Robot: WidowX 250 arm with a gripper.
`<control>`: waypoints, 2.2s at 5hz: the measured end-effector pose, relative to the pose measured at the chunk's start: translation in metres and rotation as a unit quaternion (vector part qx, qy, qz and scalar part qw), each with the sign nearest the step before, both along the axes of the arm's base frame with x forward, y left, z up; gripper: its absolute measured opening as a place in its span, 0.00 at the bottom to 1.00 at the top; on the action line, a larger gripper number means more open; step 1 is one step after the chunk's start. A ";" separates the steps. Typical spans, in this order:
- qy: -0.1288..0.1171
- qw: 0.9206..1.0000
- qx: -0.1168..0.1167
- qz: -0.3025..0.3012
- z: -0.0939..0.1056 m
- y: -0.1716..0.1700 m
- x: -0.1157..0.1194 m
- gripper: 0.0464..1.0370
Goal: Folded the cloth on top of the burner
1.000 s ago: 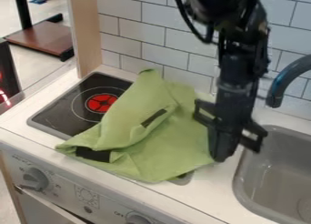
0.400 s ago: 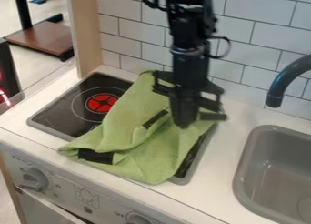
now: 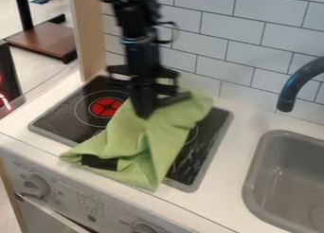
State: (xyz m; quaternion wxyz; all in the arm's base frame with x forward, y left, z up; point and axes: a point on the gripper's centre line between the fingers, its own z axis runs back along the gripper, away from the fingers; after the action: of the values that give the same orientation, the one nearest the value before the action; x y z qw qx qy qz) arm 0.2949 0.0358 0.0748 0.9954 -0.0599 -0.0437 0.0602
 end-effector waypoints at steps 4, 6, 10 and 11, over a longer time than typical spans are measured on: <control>0.017 0.996 0.006 0.085 -0.024 0.044 -0.020 0.18; 0.024 0.995 0.013 0.092 -0.024 0.046 -0.022 0.75; 0.057 0.996 -0.005 0.068 -0.001 0.027 -0.016 0.96; 0.022 0.999 0.002 0.047 0.032 0.013 -0.009 0.96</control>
State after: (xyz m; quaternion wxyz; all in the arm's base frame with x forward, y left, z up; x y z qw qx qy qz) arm 0.2858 0.0488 0.1069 0.9923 -0.0547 -0.0244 0.1082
